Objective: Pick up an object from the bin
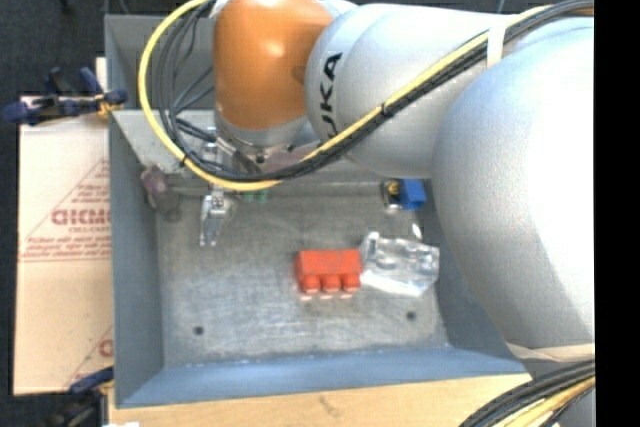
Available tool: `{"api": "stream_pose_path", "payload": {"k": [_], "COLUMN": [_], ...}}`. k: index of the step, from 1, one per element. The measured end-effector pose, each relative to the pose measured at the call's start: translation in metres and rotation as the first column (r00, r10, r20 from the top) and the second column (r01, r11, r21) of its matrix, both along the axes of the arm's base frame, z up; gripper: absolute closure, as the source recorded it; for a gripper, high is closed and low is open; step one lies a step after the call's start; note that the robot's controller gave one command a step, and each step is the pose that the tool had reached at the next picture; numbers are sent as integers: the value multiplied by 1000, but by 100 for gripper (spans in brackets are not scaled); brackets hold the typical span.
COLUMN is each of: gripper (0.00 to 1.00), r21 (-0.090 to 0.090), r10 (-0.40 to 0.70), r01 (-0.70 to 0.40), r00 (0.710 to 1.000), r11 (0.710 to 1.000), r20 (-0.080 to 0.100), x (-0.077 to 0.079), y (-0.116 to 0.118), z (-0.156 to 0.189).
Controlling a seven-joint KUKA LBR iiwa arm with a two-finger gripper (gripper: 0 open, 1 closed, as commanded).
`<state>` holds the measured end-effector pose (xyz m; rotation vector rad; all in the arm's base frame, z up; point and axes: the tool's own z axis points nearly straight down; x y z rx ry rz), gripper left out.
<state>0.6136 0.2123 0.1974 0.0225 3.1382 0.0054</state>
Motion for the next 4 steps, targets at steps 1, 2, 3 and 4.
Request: {"api": "stream_pose_path", "payload": {"k": [1,2,3,4], "gripper": [0,100,0,0], "r21": [0,-1,-1,1], "r10": [-91,-92,-92,-179], "r01": [91,92,92,179], "r00": [996,996,996,984], "r11": [996,996,996,984], "r20": [4,1,1,2], "x": [32,31,31,26], "y": [-68,-69,-69,-29], "z": [-113,-115,-115,-119]}}
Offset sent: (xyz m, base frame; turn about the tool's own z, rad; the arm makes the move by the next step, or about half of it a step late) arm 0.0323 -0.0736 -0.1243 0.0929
